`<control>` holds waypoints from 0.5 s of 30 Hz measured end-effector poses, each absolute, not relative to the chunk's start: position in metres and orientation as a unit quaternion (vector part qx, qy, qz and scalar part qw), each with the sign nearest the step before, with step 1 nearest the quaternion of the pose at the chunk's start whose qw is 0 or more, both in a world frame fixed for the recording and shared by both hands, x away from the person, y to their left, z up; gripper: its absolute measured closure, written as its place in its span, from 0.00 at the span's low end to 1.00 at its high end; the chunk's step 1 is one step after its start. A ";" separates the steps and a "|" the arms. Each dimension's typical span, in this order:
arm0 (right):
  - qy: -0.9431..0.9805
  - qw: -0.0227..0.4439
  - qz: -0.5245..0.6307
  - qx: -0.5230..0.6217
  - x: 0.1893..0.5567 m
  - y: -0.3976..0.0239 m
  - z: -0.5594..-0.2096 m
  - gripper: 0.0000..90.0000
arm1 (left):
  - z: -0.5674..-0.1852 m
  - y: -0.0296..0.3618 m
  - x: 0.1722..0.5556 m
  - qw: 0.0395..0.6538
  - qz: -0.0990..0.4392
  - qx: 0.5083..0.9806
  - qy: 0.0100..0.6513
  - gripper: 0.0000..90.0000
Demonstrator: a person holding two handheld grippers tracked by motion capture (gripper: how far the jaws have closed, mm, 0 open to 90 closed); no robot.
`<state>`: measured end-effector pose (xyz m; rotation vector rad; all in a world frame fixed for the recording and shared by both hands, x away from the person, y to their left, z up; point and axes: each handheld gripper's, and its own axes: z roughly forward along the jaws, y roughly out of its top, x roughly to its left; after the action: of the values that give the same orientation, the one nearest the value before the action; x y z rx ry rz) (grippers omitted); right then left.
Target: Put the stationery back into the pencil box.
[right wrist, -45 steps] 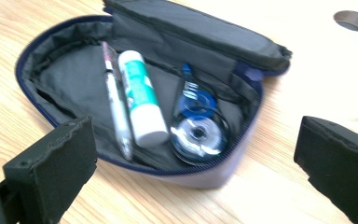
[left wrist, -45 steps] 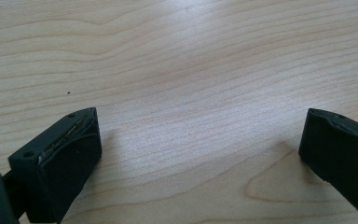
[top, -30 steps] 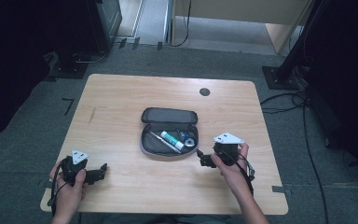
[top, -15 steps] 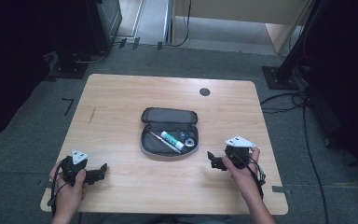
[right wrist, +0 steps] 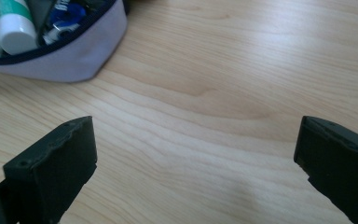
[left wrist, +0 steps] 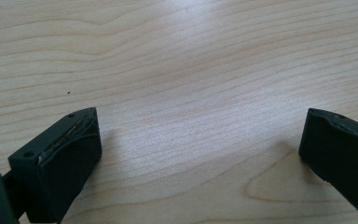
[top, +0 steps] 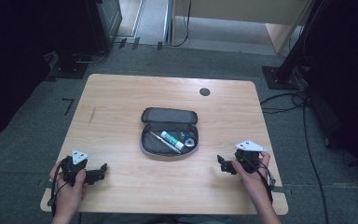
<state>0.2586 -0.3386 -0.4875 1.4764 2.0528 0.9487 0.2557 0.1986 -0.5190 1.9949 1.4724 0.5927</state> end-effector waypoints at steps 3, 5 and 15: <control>0.739 0.220 0.336 0.540 0.256 -0.347 -0.490 0.00 | -0.519 0.199 0.256 0.292 0.222 0.748 0.552 0.00; 0.738 0.221 0.333 0.543 0.253 -0.352 -0.491 0.00 | -0.519 0.199 0.256 0.292 0.222 0.748 0.552 0.00; 0.730 0.220 0.320 0.562 0.242 -0.375 -0.500 0.00 | -0.519 0.199 0.256 0.292 0.222 0.748 0.552 0.00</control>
<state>0.2424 -0.3748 -0.4998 1.5553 2.0207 0.8840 0.2557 0.1986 -0.5190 1.9947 1.4726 0.5929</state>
